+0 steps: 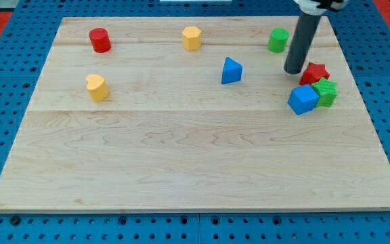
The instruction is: Push the green star and the blue cube towards bottom center
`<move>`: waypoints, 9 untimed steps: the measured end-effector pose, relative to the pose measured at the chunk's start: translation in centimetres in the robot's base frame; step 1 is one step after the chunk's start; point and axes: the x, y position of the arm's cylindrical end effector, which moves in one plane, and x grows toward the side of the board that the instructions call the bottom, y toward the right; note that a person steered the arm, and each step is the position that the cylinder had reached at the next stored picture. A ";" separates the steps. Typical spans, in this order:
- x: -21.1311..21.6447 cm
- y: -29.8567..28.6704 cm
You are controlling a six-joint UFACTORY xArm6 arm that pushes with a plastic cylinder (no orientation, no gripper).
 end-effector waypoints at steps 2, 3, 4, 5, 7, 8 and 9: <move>-3.8 9.1; -0.2 11.5; 3.6 11.4; 6.3 7.5; 8.7 -3.0; 10.5 -8.0; 10.6 -9.3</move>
